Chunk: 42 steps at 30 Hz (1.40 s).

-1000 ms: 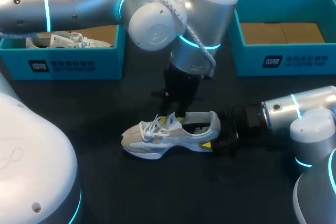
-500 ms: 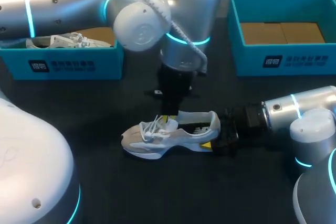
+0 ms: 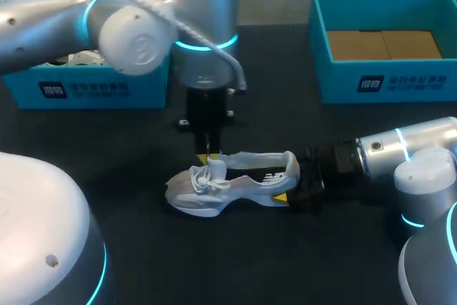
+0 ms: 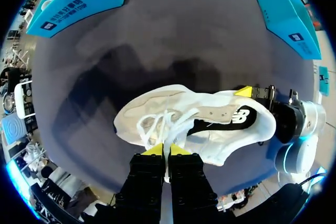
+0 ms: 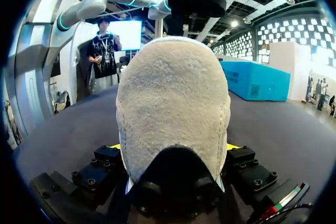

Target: Take the shoe out of the shoebox, open the shoe tongue, remove and reinsert the insole, then place the shoe into the shoebox

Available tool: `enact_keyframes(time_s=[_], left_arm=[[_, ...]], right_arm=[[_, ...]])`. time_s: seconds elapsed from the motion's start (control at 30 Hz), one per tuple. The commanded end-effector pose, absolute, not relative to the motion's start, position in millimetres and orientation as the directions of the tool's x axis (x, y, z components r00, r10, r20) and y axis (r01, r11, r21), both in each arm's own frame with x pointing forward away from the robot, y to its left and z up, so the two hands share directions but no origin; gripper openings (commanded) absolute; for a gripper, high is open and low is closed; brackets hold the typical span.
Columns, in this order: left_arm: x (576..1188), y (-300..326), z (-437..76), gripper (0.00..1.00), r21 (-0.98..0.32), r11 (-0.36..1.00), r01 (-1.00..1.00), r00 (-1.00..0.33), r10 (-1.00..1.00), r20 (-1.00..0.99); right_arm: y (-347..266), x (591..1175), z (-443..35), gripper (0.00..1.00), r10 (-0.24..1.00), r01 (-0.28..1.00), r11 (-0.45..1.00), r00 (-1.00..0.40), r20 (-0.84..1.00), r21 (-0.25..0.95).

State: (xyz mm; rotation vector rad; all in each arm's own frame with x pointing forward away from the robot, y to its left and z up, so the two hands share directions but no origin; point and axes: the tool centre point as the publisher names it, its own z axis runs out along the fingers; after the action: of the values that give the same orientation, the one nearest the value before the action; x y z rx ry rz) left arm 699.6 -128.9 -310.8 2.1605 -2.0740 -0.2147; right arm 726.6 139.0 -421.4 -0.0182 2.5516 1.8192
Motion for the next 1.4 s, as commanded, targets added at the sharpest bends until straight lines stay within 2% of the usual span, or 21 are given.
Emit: enact_keyframes(time_s=[0.03, 0.5, 0.9, 1.4], left_arm=[[696, -104, -312, 0.0, 0.193, -0.027, -0.981, 0.083, -0.953, 0.291], [693, -78, -321, 0.0, 0.203, -0.065, -0.977, 0.143, -0.907, 0.395], [692, -63, -345, 0.0, 0.205, -0.076, -0.976, 0.155, -0.901, 0.405], [696, -53, -370, 0.0, 0.266, -0.079, -0.961, 0.18, -0.908, 0.38]], right_arm=[[142, 726, -424, 0.0, -0.004, -0.014, 0.327, -1.0, -0.014, 0.945], [142, 726, -424, 0.0, -0.004, -0.014, 0.327, -1.0, -0.014, 0.945], [142, 726, -424, 0.0, -0.004, -0.014, 0.327, -1.0, -0.014, 0.945], [142, 726, -424, 0.0, -0.004, -0.014, 0.327, -1.0, -0.014, 0.945]])
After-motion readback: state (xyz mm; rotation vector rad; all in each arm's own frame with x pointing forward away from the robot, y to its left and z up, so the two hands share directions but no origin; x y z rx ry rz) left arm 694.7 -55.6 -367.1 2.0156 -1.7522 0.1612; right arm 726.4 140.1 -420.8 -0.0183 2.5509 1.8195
